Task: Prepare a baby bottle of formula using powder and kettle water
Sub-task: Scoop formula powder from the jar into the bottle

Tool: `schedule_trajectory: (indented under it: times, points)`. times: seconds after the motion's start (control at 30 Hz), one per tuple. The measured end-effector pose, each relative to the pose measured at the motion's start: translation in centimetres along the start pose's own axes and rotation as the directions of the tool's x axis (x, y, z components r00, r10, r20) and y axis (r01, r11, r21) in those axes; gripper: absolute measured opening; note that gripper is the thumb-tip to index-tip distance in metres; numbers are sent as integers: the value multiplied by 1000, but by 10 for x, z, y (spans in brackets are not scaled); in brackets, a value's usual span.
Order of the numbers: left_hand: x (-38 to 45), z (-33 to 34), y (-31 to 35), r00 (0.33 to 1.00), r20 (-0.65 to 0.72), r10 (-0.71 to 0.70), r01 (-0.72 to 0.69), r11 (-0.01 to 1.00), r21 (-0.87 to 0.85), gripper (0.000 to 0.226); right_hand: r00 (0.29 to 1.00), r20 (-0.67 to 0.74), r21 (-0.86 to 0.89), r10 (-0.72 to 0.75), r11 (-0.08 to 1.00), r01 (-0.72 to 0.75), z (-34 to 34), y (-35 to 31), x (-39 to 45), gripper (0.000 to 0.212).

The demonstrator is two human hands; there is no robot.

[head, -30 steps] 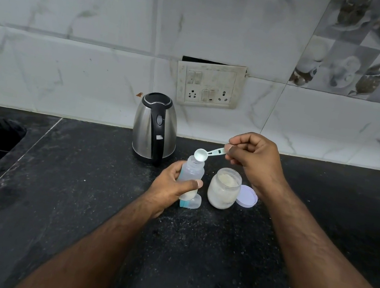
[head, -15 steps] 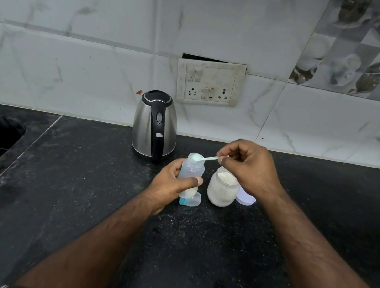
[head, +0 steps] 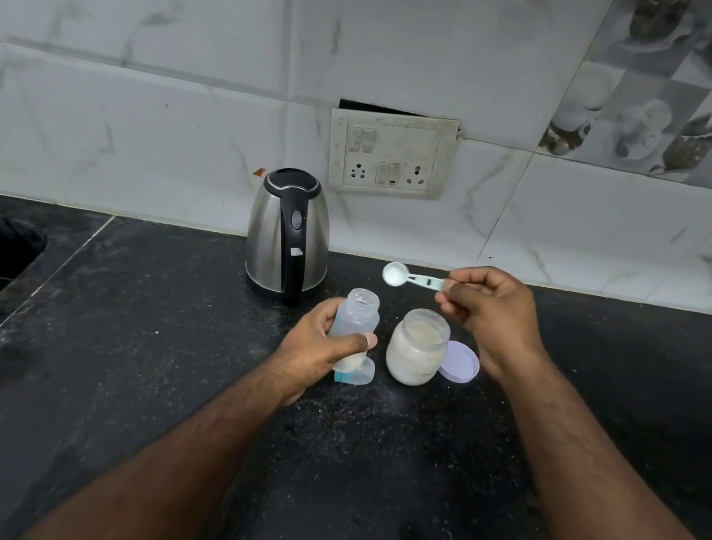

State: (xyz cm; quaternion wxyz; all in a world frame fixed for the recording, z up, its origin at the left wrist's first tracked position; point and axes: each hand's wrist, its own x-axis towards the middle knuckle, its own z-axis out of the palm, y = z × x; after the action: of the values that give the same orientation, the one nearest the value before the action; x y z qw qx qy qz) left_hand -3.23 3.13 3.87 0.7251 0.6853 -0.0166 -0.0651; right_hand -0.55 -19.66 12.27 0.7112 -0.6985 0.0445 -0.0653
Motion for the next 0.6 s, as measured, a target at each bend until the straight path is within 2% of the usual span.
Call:
schedule_trajectory:
  times: [0.07,0.13,0.2,0.33,0.5,0.6]
  points:
    - [0,-1,-3,1000,-2,-8,8,1000,8,51,994,-104,-80,31,996,-39,-16,6,13,12]
    - [0,-1,-6,1000,-3,-14,14,1000,26,54,987,-162,-273,10,960,-55,-29,14,24,10]
    - [0,-1,-10,1000,-1,-10,10,999,36,56,986,-169,-477,-14,876,-69,-36,20,30,8]
    - [0,0,-14,1000,5,-6,6,998,59,63,997,-61,-691,-39,722,-14,-30,28,30,13]
    - [0,-1,-13,1000,8,-15,14,996,90,47,997,75,-806,-16,588,70,-11,38,32,27]
    - [-2,-3,-14,1000,-6,-21,22,997,78,51,995,98,-830,2,553,80,-4,42,35,24]
